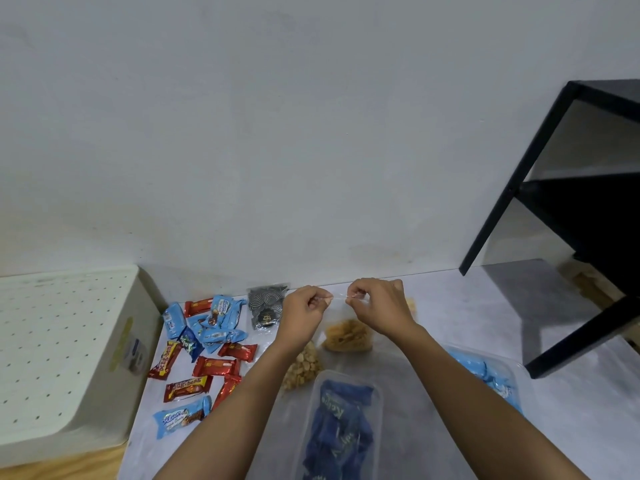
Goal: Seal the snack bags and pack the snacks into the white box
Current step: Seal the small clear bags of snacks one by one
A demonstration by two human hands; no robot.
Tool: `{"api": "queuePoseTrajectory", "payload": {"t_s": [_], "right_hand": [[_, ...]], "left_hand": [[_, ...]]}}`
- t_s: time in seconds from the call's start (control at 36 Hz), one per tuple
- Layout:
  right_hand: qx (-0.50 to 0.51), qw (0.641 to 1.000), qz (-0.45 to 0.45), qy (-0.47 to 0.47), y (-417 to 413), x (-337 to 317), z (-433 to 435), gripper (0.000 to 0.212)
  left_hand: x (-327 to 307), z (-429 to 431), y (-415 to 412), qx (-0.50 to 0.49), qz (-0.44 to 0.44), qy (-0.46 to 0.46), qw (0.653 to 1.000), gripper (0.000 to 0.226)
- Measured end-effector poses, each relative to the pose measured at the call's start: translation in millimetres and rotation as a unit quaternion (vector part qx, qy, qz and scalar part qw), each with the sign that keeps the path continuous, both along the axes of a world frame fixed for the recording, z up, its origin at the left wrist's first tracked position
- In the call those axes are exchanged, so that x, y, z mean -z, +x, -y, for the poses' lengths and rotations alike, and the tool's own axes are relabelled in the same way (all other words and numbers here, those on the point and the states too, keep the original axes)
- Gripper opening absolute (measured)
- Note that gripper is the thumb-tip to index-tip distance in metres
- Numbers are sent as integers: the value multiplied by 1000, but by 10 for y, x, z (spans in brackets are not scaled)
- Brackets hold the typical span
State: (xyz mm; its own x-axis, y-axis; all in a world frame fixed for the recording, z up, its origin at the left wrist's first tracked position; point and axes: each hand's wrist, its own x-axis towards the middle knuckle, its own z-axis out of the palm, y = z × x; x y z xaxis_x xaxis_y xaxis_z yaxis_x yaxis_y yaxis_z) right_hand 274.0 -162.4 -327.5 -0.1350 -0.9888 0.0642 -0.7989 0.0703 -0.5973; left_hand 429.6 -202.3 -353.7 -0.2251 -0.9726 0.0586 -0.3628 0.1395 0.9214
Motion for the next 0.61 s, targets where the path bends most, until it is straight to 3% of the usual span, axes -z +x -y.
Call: {"api": "queuePoseTrajectory", "payload": {"t_s": [0.19, 0.36, 0.61], "right_hand": [[-20, 999, -42, 2, 24, -18, 19, 10], [-30, 995, -93, 4, 100, -19, 38, 11], [-36, 997, -73, 16, 103, 18, 7, 11]], "left_hand": [[-39, 18, 102, 20, -61, 47, 997, 7], [-23, 43, 128, 55, -7, 47, 997, 9], [-4, 24, 112, 42, 14, 46, 998, 16]]}}
